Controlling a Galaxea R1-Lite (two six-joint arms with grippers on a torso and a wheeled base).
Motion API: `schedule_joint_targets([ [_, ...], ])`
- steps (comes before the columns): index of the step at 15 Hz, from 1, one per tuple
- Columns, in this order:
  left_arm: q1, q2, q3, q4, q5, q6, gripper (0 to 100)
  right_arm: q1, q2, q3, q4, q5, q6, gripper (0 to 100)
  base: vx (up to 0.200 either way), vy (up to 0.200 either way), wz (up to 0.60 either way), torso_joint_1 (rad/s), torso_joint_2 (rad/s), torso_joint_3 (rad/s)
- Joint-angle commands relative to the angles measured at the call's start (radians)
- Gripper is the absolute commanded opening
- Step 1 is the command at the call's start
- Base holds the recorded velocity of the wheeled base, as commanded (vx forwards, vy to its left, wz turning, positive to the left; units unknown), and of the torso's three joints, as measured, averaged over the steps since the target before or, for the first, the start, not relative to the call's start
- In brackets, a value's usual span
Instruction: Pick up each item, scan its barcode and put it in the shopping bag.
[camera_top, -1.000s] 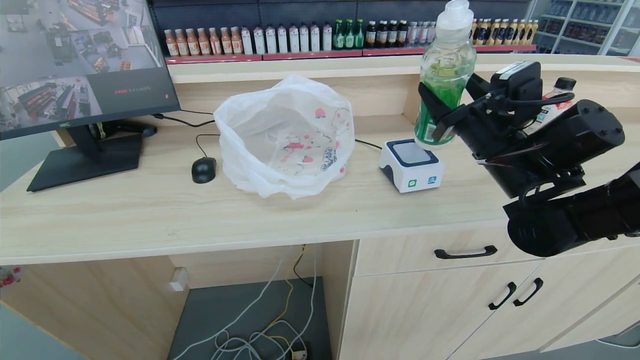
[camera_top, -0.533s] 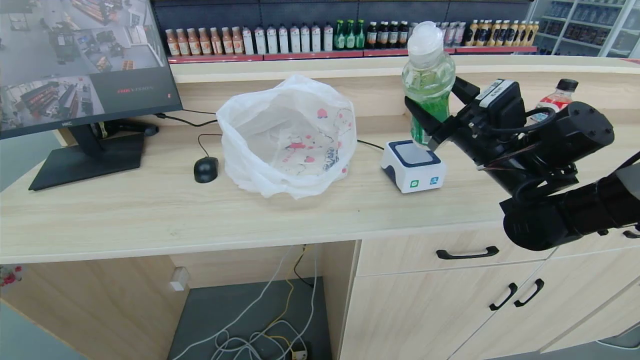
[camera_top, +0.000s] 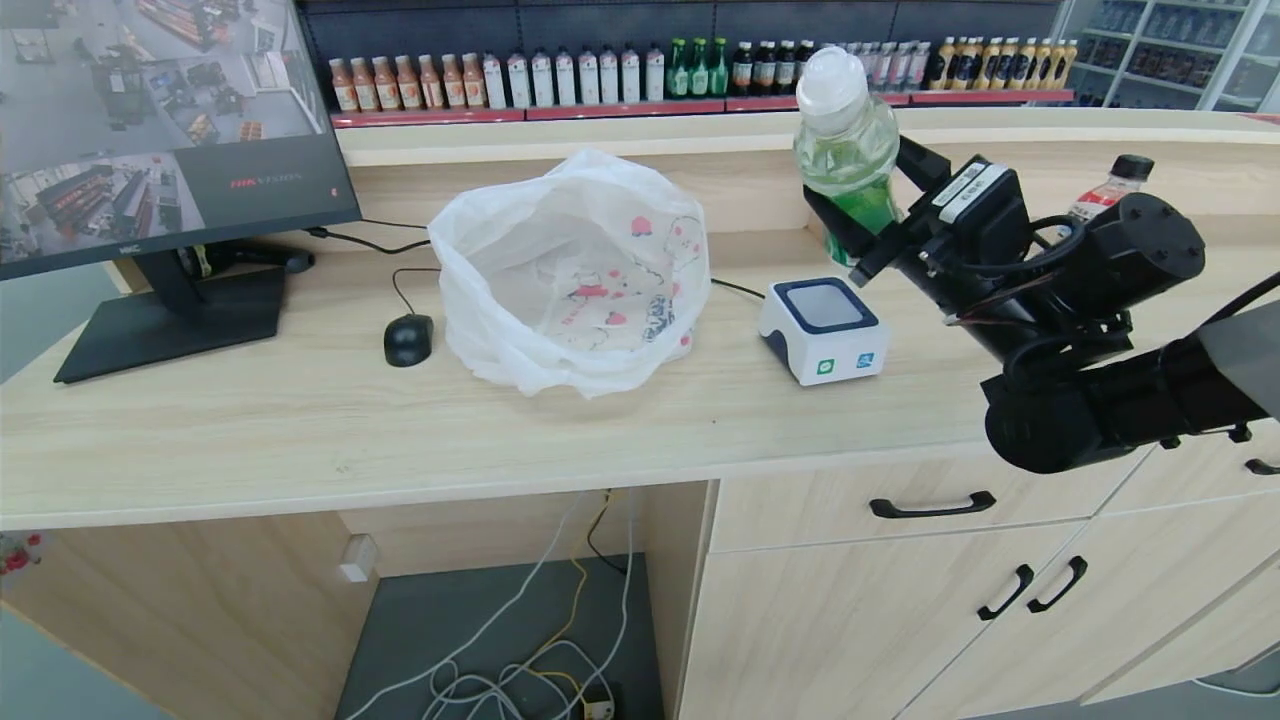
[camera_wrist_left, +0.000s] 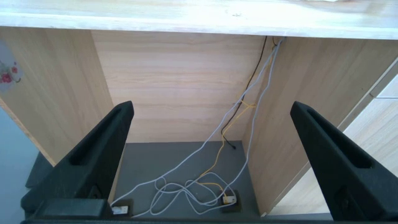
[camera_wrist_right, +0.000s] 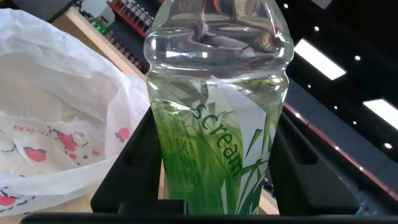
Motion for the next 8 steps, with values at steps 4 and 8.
schedule_joint_targets([
  [4, 0.000, 0.000, 0.000, 0.000, 0.000, 0.000, 100, -0.006, 0.032, -0.003, -0.006, 0.058, -0.056, 0, 0.000, 0.000, 0.00, 0.000, 0.00, 0.000],
  [8, 0.000, 0.000, 0.000, 0.000, 0.000, 0.000, 100, -0.006, 0.084, -0.006, -0.021, 0.105, -0.080, 0, 0.000, 0.000, 0.00, 0.000, 0.00, 0.000],
])
